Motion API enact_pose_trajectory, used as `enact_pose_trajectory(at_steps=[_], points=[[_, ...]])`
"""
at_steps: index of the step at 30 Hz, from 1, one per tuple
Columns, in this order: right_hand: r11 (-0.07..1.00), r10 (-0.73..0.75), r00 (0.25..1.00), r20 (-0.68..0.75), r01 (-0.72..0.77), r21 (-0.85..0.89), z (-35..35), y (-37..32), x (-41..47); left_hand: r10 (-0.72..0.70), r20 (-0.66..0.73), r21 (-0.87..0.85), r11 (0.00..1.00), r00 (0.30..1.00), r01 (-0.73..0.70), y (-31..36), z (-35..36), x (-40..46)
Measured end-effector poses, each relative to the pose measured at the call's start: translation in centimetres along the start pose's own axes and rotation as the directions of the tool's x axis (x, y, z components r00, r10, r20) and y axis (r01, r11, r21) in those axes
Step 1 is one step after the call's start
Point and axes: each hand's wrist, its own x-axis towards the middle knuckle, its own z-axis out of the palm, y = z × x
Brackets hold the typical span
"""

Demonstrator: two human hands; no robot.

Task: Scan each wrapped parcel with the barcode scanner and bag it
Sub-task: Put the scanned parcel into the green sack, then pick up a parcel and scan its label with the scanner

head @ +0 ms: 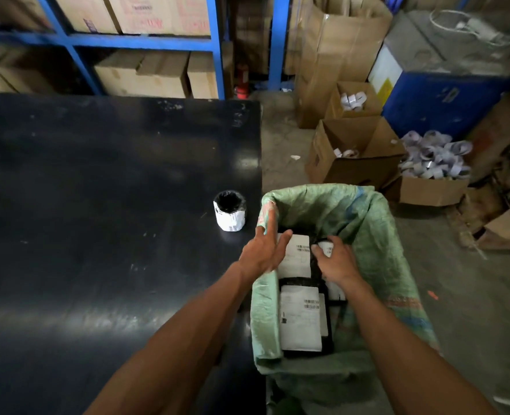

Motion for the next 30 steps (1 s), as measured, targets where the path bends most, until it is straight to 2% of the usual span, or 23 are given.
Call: enact_pose_trajectory(at_steps=[8, 14, 19, 23, 30], points=[[0.99, -0.136, 0.989, -0.052, 0.137, 0.03, -0.6, -7.8, -7.0, 0.131, -0.009, 0.281, 0.952, 0.991, -0.124, -6.0, -7.6, 1.4], [0.966, -0.254, 0.966, -0.045, 0.251, -0.064, 2.9, -12.3, -10.8, 0.236, 0.06, 0.535, 0.813, 0.97, -0.23, -10.7, -12.5, 3.1], [0.923, -0.325, 0.943, 0.072, 0.333, -0.192, 7.3, -13.7, -13.3, 0.301, 0.167, 0.655, 0.678, 0.939, -0.334, -12.1, -13.7, 4.7], [0.935, -0.217, 0.957, 0.192, 0.26, -0.242, 9.8, -14.0, -14.2, 0.336, 0.242, 0.691, 0.599, 0.91, -0.405, -12.5, -13.5, 6.8], [0.959, 0.073, 0.963, 0.259, 0.004, -0.284, 12.5, -14.0, -14.2, 0.28, 0.392, 0.717, 0.504, 0.877, -0.481, -11.1, -13.1, 10.7]])
